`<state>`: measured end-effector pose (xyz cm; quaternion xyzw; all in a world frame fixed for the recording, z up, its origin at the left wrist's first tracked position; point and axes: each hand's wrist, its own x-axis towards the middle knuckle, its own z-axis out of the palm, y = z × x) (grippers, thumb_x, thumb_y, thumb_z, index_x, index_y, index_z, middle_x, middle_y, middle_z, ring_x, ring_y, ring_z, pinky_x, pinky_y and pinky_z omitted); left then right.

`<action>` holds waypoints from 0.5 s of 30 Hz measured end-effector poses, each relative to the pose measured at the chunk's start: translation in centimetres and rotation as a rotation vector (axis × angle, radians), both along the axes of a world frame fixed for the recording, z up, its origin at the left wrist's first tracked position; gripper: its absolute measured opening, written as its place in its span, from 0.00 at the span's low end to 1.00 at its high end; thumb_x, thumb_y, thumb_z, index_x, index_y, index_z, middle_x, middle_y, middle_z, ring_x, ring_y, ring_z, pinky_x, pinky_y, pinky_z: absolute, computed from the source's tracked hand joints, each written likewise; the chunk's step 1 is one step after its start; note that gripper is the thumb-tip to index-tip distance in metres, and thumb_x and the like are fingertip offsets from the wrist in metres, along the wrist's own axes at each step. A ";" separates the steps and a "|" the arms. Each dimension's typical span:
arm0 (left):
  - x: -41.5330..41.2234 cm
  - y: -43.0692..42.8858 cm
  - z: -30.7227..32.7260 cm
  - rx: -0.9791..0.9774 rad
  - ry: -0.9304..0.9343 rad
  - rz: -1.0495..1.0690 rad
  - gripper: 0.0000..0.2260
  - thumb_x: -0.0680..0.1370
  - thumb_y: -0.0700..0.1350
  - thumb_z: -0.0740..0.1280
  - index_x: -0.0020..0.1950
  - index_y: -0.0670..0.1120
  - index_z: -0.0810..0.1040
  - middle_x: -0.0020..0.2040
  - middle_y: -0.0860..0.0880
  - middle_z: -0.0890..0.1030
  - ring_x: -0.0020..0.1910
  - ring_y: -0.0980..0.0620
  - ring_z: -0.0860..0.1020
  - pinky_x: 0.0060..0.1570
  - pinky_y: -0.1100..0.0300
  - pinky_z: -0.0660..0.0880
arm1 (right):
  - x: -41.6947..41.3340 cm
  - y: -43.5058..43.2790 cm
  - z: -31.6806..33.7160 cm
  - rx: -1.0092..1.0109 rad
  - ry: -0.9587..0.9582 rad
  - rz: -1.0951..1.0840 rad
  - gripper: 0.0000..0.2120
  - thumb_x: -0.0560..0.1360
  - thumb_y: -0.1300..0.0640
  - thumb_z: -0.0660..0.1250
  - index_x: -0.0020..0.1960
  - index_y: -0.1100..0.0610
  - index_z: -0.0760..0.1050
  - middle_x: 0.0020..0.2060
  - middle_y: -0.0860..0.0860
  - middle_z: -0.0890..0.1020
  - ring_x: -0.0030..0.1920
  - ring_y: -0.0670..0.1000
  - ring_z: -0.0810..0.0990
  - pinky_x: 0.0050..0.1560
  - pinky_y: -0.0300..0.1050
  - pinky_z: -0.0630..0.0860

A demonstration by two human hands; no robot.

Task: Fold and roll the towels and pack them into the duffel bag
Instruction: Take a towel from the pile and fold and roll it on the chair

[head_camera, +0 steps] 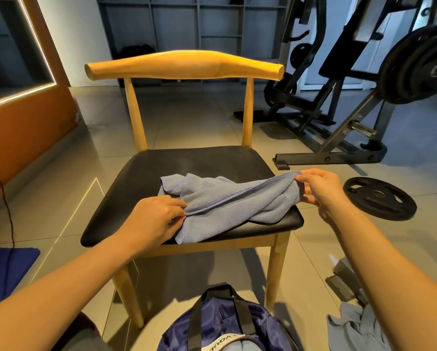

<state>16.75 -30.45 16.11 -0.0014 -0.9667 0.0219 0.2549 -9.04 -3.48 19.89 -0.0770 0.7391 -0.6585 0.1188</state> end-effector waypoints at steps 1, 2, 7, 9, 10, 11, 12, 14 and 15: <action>-0.1 0.1 0.0 0.004 -0.002 0.003 0.04 0.73 0.46 0.78 0.47 0.49 0.89 0.49 0.52 0.87 0.44 0.54 0.85 0.43 0.58 0.83 | 0.0 0.0 0.0 -0.001 0.000 0.004 0.06 0.81 0.63 0.65 0.48 0.56 0.80 0.47 0.54 0.83 0.47 0.52 0.83 0.37 0.44 0.79; -0.2 0.2 0.0 0.009 -0.003 0.008 0.04 0.73 0.46 0.78 0.47 0.49 0.88 0.48 0.52 0.87 0.44 0.53 0.85 0.43 0.58 0.83 | -0.1 -0.1 0.0 -0.003 0.000 0.007 0.06 0.81 0.63 0.65 0.48 0.56 0.80 0.47 0.54 0.83 0.47 0.52 0.83 0.37 0.44 0.79; -0.7 0.6 0.3 0.243 0.033 0.139 0.01 0.75 0.45 0.75 0.45 0.48 0.86 0.42 0.54 0.83 0.38 0.56 0.80 0.40 0.62 0.80 | -0.2 -0.3 0.5 -0.042 -0.020 -0.005 0.06 0.78 0.64 0.66 0.49 0.57 0.81 0.50 0.57 0.84 0.51 0.56 0.84 0.42 0.47 0.82; -0.8 0.5 0.9 0.390 0.069 0.239 0.03 0.75 0.44 0.75 0.42 0.49 0.83 0.38 0.54 0.80 0.36 0.56 0.77 0.37 0.67 0.73 | -0.3 -0.3 0.9 -0.051 -0.034 -0.011 0.06 0.77 0.64 0.66 0.50 0.58 0.82 0.51 0.58 0.85 0.52 0.57 0.84 0.43 0.48 0.83; -0.7 0.4 1.3 0.434 0.078 0.273 0.05 0.75 0.44 0.75 0.40 0.49 0.81 0.37 0.54 0.79 0.35 0.56 0.77 0.37 0.67 0.72 | -0.3 -0.2 1.0 -0.057 -0.042 -0.011 0.07 0.76 0.65 0.66 0.50 0.59 0.82 0.51 0.59 0.85 0.52 0.58 0.84 0.42 0.48 0.83; -0.6 0.4 1.8 0.461 0.086 0.295 0.07 0.74 0.43 0.75 0.39 0.49 0.79 0.36 0.54 0.78 0.35 0.55 0.77 0.36 0.67 0.72 | -0.1 -0.2 1.2 -0.061 -0.045 -0.009 0.07 0.75 0.65 0.66 0.50 0.59 0.82 0.51 0.59 0.85 0.51 0.58 0.84 0.42 0.48 0.83; -0.5 0.5 2.4 0.482 0.094 0.305 0.08 0.74 0.42 0.75 0.38 0.48 0.77 0.35 0.53 0.78 0.34 0.55 0.76 0.35 0.66 0.72 | 0.1 -0.2 1.6 -0.069 -0.039 -0.002 0.08 0.75 0.65 0.65 0.50 0.59 0.82 0.50 0.59 0.85 0.51 0.58 0.85 0.44 0.50 0.83; 0.0 0.4 4.3 0.510 0.124 0.313 0.09 0.74 0.40 0.74 0.39 0.48 0.76 0.34 0.52 0.77 0.33 0.54 0.76 0.34 0.64 0.72 | 0.7 -0.2 2.5 -0.091 -0.001 0.028 0.07 0.76 0.65 0.65 0.49 0.60 0.82 0.49 0.58 0.85 0.52 0.58 0.84 0.52 0.55 0.84; 0.3 0.2 5.6 0.517 0.150 0.314 0.08 0.73 0.39 0.74 0.41 0.48 0.76 0.34 0.52 0.78 0.33 0.53 0.76 0.35 0.61 0.73 | 1.0 -0.3 3.3 -0.100 0.031 0.050 0.07 0.77 0.65 0.65 0.50 0.60 0.82 0.49 0.59 0.85 0.52 0.58 0.84 0.55 0.57 0.82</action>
